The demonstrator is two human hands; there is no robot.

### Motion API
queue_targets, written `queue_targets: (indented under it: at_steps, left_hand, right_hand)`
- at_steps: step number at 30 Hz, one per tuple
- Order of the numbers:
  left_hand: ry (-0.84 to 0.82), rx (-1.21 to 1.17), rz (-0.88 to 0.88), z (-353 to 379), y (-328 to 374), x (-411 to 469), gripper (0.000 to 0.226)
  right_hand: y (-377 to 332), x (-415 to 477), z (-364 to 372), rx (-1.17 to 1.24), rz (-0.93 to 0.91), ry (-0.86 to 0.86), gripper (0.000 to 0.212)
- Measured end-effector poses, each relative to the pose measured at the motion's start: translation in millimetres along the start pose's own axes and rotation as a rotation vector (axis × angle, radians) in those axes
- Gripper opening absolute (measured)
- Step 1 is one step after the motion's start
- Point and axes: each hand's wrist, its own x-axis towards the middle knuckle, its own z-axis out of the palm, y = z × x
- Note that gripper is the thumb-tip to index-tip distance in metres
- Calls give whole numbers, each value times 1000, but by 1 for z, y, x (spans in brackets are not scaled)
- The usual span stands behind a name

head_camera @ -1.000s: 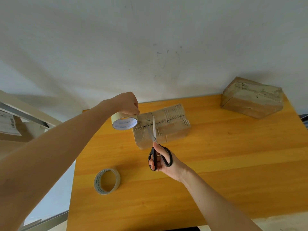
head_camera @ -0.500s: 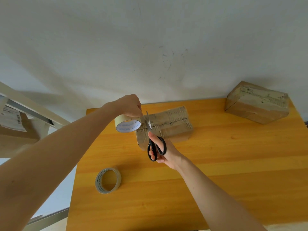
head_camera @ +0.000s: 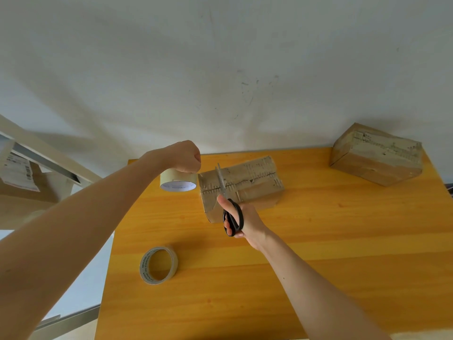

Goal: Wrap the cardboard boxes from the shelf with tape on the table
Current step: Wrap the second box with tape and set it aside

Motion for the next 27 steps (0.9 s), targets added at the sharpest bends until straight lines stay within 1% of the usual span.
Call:
queue_targets:
  at_steps: [2,5,10,11,13,15,16,18,20,22,24,27]
  left_hand:
    - [30,-33,-4,-1,-8,-2,14]
    - [99,-65,-18,0,-23,-4,14]
    - [159,-43,-9,6,-45,-11,16]
    - [161,-42,-11,8,-49,-12,16]
    - [164,-65,-15,13,-59,-14,22]
    - [179,-94,-21,19,-69,-16,21]
    - [187,-96,-22,22,-74,-17,18]
    - [196,-88,-18,29,-82,-19,15]
    - [205,-104,-17,37,-88,-21,14]
    - [230,-127,-23,49,-93,-22,13]
    - [267,-155,-33,64,-98,-22,15]
    - [286,-204,-76,88,-104,-22,19]
  right_hand:
    - [0,0,1,-25,-1,-34,63]
    - [0,-3,4,-134,-6,-77,64]
    - [5,-9,14,-270,-62,-121,60]
    - [8,-12,16,-297,-58,-115,57]
    - [18,-15,18,-325,-20,-102,56]
    - [29,-21,19,-400,15,-93,61]
    - [36,-24,18,-491,17,-92,64]
    - [49,-30,14,-752,-5,-99,65]
    - [61,-34,9,-1043,-59,-99,62]
    - [71,-35,6,-1274,-123,-73,59]
    - [80,-32,5,-1399,-147,-17,55]
    - [95,-23,4,-1494,-174,88,54]
